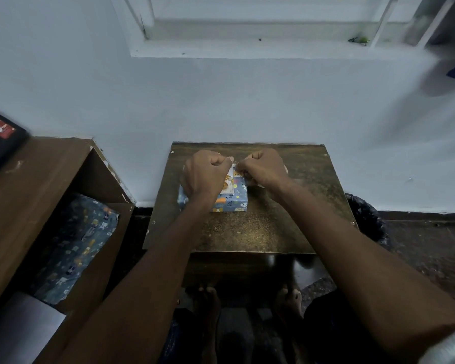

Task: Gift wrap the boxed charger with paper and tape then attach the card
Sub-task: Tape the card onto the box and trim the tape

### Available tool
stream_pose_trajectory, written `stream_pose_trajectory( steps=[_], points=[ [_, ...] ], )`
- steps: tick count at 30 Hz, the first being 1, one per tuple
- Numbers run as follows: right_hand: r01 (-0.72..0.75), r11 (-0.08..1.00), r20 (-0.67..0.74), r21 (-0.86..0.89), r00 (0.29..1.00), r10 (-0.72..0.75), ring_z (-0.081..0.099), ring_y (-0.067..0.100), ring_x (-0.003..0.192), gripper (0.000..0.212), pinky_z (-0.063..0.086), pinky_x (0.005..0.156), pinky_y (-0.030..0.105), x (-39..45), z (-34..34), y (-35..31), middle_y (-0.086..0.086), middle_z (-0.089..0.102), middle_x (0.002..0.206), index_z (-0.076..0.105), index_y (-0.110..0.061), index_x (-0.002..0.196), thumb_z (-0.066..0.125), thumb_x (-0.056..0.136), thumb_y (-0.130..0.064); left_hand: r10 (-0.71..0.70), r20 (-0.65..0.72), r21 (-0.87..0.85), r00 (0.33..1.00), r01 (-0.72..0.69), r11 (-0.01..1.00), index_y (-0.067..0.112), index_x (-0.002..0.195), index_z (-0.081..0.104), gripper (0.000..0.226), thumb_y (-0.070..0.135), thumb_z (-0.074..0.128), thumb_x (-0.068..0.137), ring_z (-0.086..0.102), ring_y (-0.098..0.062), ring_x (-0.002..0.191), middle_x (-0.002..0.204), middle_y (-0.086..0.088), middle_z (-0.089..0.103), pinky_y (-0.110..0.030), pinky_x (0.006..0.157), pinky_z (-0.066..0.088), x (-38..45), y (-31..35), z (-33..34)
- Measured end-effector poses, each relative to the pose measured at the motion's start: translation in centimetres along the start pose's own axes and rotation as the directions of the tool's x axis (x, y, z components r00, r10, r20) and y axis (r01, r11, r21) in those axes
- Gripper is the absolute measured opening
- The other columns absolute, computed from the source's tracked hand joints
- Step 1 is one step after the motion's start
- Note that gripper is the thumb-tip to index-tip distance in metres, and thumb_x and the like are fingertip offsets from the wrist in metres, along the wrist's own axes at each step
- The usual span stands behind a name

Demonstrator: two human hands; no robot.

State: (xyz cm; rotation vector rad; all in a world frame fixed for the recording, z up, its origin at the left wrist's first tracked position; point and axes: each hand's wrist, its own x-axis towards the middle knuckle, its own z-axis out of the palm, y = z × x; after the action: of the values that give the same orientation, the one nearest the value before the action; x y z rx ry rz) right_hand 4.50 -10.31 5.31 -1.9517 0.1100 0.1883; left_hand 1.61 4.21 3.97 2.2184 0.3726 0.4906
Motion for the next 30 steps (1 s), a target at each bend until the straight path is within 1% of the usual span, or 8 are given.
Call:
stream_pose_trajectory(
  steps=[4,7,12,15,18,21,26,30],
  points=[
    [-0.048,0.999,0.01,0.018,0.999,0.048,0.072,0.03,0.066,0.023,0.054,0.059,0.036,0.0,0.2,-0.6,0.019,0.074,0.073,0.071,0.008,0.075,0.076,0.078,-0.015,0.043,-0.025,0.019,0.999,-0.042,0.999,0.022,0.089,0.086,0.021,0.04,0.079,0.093,0.071,-0.015,0.088,0.09,0.004,0.08,-0.032,0.072,0.05,-0.5,0.0,0.1],
    [-0.067,0.998,0.019,0.021,0.998,0.066,0.061,0.022,0.058,0.013,0.049,0.056,0.034,0.1,0.4,-1.0,0.013,0.064,0.063,0.067,-0.003,0.067,0.074,0.073,-0.012,0.087,-0.061,0.056,0.994,-0.084,0.995,0.024,0.093,0.087,0.017,0.04,0.079,0.094,0.072,-0.017,0.096,0.099,0.005,0.081,-0.028,0.071,0.043,-0.6,-0.2,0.3],
    [-0.089,0.996,0.011,0.001,0.996,0.089,0.062,0.019,0.056,0.014,0.052,0.055,0.033,0.2,0.5,-1.5,0.006,0.064,0.06,0.067,-0.007,0.063,0.076,0.071,-0.014,0.144,-0.065,0.171,0.987,-0.131,0.976,0.028,0.096,0.087,0.015,0.04,0.078,0.093,0.072,-0.019,0.106,0.111,0.005,0.081,-0.027,0.072,0.04,-0.6,-0.5,0.7],
    [-0.111,0.994,-0.011,0.02,0.994,0.111,0.061,0.023,0.054,0.021,0.051,0.055,0.036,0.4,0.8,-1.5,0.01,0.067,0.061,0.07,0.004,0.065,0.078,0.062,-0.015,0.139,-0.062,0.202,0.988,-0.124,0.971,0.028,0.099,0.087,0.017,0.041,0.078,0.092,0.07,-0.019,0.117,0.121,0.005,0.079,-0.026,0.077,0.043,-0.4,-0.6,0.9],
    [-0.137,0.99,-0.052,0.012,0.989,0.138,0.063,0.025,0.05,0.024,0.051,0.055,0.039,0.5,0.9,-1.4,0.015,0.074,0.067,0.073,0.001,0.065,0.084,0.058,-0.019,0.113,-0.059,0.182,0.992,-0.101,0.978,0.023,0.104,0.086,0.02,0.038,0.081,0.091,0.068,-0.021,0.122,0.125,-0.001,0.078,-0.03,0.085,0.049,-0.1,-0.6,0.8],
    [-0.193,0.981,-0.043,0.007,0.98,0.193,0.065,0.025,0.054,0.023,0.054,0.06,0.038,0.6,0.5,-1.2,0.018,0.076,0.072,0.068,-0.004,0.067,0.089,0.072,-0.011,0.036,-0.021,0.104,0.999,-0.034,0.994,0.018,0.108,0.085,0.031,0.041,0.085,0.088,0.072,-0.022,0.113,0.116,-0.003,0.08,-0.036,0.09,0.058,0.6,-0.9,0.5],
    [-0.283,0.948,0.05,0.143,0.959,0.279,0.067,0.025,0.066,0.008,0.064,0.076,0.039,0.8,0.1,-1.5,0.014,0.068,0.078,0.068,0.002,0.081,0.074,0.085,0.006,-0.056,-0.01,0.051,0.998,0.056,0.997,0.018,0.096,0.085,0.018,0.035,0.083,0.091,0.074,-0.018,0.092,0.099,0.002,0.081,-0.027,0.071,0.048,1.2,-0.8,0.5],
    [-0.172,0.985,-0.007,-0.005,0.985,0.172,0.066,0.017,0.052,0.021,0.064,0.074,0.041,0.7,0.3,-0.7,0.008,0.072,0.064,0.07,-0.006,0.072,0.082,0.085,-0.017,-0.043,-0.068,0.082,0.997,0.048,0.996,0.015,0.096,0.084,0.016,0.019,0.069,0.1,0.073,-0.02,0.095,0.099,0.0,0.081,-0.024,0.072,0.039,0.8,-0.6,0.6]
  ],
)
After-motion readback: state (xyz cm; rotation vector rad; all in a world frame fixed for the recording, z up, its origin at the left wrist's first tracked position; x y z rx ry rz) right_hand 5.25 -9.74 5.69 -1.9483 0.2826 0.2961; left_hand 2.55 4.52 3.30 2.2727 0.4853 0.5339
